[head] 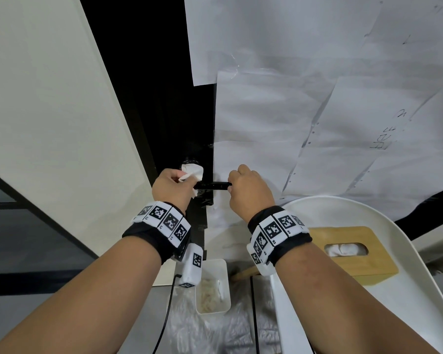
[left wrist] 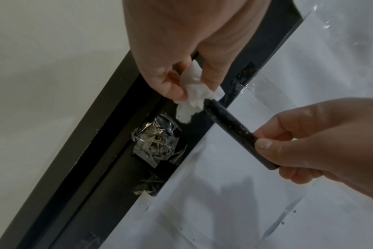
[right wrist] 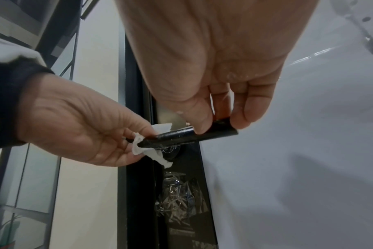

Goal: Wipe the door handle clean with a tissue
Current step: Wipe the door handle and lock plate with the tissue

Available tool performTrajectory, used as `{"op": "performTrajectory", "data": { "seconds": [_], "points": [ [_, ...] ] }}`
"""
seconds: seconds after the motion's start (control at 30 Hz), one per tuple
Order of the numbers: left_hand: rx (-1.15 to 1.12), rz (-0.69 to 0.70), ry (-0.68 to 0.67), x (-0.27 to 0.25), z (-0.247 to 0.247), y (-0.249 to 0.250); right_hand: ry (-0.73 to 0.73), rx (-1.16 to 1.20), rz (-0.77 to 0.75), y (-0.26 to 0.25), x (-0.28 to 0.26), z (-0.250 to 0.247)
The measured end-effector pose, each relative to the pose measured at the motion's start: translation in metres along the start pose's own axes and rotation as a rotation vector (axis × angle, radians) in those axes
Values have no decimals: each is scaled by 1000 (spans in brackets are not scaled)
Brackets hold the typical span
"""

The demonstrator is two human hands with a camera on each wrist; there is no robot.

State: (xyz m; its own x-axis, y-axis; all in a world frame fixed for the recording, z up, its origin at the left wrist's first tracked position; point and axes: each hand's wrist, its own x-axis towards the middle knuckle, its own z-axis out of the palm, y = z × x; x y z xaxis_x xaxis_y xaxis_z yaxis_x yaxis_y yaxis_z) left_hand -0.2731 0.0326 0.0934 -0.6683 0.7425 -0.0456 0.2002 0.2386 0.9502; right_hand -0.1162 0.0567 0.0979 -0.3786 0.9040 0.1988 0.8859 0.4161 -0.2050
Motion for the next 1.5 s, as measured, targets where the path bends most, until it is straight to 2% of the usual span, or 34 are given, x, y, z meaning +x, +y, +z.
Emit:
{"op": "performTrajectory", "data": {
  "seconds": [0.17, 0.3, 0.53, 0.67, 0.9, 1.03, 1.33, 1.5],
  "points": [
    [94, 103, -21, 5, 3, -1, -4, 4, 0, -1, -1, 0],
    [40, 96, 16, 6, 2, 0, -8, 8, -1, 0, 0, -2],
    [222, 147, 3, 4, 4, 1, -27, 4, -7, -1, 0, -4],
    [166, 107, 35, 9, 6, 8, -27, 5, -13, 0, 0, -4],
    [210, 109, 10, 17, 12, 7, -35, 11, -26, 0, 0, -6],
    [273, 153, 46, 19, 12, 7, -37, 9, -31, 1, 0, -7],
    [253, 246, 136, 18, 8, 4, -40, 10, -28, 0, 0, -8],
    [207, 196, 127, 19, 8, 0, -38, 18, -29, -1, 0, -8]
  ]
}}
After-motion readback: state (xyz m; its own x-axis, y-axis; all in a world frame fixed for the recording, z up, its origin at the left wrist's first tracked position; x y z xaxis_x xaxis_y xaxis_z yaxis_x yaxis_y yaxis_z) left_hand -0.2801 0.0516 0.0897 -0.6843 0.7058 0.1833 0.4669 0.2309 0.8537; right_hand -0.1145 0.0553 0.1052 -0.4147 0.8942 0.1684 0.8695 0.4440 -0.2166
